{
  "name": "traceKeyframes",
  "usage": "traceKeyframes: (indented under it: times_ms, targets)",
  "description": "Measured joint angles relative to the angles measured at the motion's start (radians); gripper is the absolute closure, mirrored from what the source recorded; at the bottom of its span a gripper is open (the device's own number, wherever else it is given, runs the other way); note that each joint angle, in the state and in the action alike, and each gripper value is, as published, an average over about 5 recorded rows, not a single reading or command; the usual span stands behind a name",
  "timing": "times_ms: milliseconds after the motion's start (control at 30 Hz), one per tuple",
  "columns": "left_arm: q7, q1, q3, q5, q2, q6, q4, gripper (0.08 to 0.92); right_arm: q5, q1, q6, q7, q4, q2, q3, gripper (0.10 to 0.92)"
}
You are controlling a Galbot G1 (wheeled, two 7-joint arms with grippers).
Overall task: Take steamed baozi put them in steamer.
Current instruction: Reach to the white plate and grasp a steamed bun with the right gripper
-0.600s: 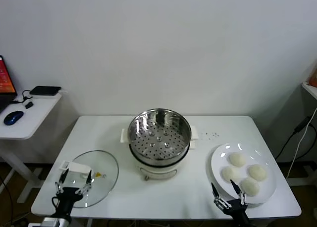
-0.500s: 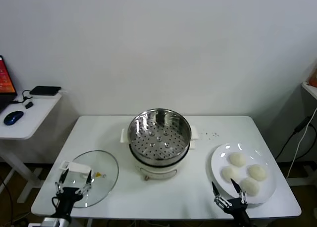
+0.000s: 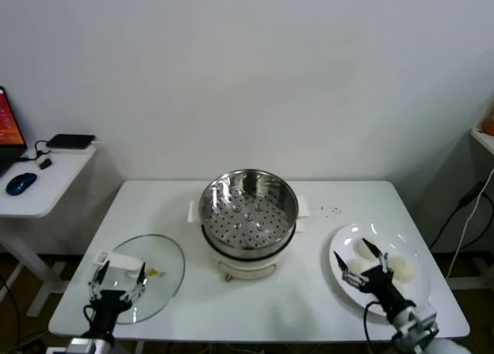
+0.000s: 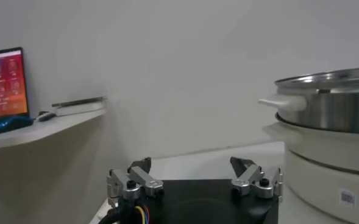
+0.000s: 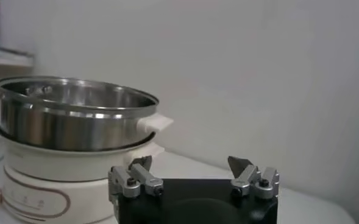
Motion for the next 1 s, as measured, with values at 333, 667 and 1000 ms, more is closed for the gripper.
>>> traceKeyframes:
  times_ms: [333,667,1000]
  targets:
    - [-0.006,0.006,0.010,0.000,-0.014,-0.017,0.006,0.177,-0.025,0.196,-0.122,-0.173,-0.085,-0.227,-0.057,0.203]
    - [-0.016,0.014,0.023,0.004,-0.019,-0.021,-0.002,0.177,-0.076,0.482,-0.098,-0.422,-0.267,-0.464,-0.276,0.203]
    - [-0.022,0.019,0.033,0.013,-0.030,-0.022,-0.003,0.177,-0.161,0.898,0.023,-0.620,-0.489,-0.559,-0.686,0.203]
